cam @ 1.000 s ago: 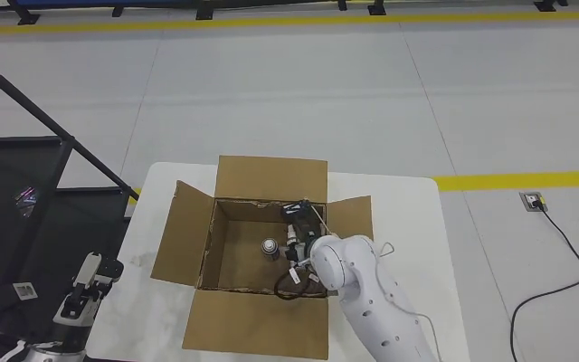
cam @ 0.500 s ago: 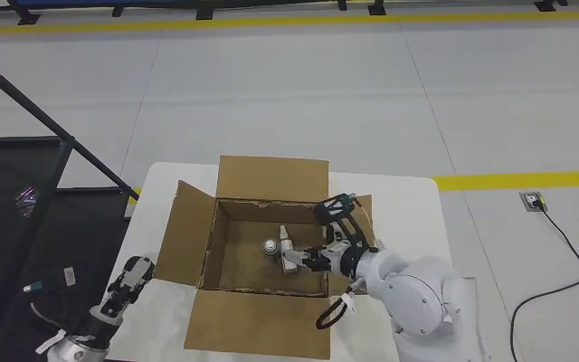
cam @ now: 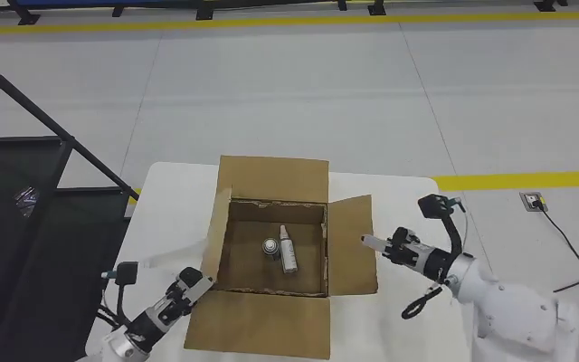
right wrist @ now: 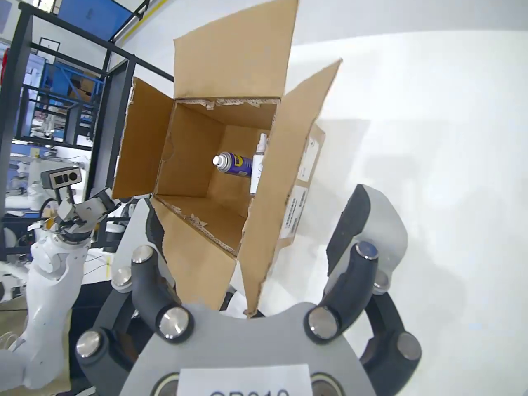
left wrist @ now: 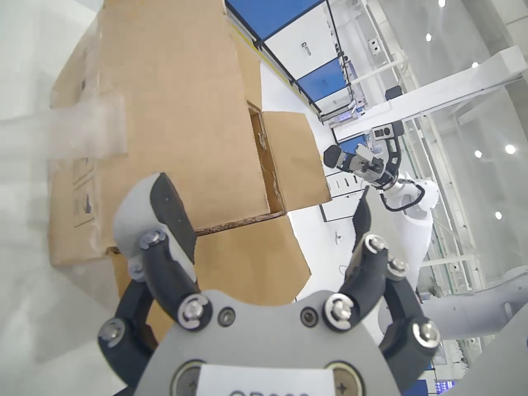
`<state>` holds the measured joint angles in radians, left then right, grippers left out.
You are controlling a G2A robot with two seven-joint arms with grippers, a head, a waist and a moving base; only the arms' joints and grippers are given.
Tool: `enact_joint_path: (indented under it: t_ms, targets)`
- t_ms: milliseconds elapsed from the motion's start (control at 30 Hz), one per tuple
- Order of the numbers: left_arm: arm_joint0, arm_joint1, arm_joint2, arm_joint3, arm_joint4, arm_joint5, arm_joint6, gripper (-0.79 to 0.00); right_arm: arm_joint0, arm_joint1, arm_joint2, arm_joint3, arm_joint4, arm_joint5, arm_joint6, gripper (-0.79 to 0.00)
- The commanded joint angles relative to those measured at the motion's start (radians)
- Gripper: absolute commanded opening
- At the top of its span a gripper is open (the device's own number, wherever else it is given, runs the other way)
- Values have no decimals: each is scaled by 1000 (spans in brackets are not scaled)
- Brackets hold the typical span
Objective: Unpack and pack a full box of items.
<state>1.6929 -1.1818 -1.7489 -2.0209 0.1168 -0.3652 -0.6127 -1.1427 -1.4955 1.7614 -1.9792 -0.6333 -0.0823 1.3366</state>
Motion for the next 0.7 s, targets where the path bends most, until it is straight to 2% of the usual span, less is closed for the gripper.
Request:
enact_joint_path:
  t_ms: [0,200,300,400,567,667]
  targets:
    - [-11,1,22,12,23,9,0,0,31,8,11,81,47,-22,33,0]
    - [-37,2,62,46,59,25,14,0,112,30,-13,241,221,-132,128,0]
    - [-44,3,70,59,64,31,22,0,138,40,-35,276,331,-202,180,0]
    - [-49,4,75,71,65,36,30,0,156,52,-90,270,409,-216,185,0]
    - [-55,6,79,81,65,41,40,0,170,73,-232,240,417,-250,152,0]
    - [-55,8,80,83,64,43,45,0,185,78,-311,252,328,-262,119,0]
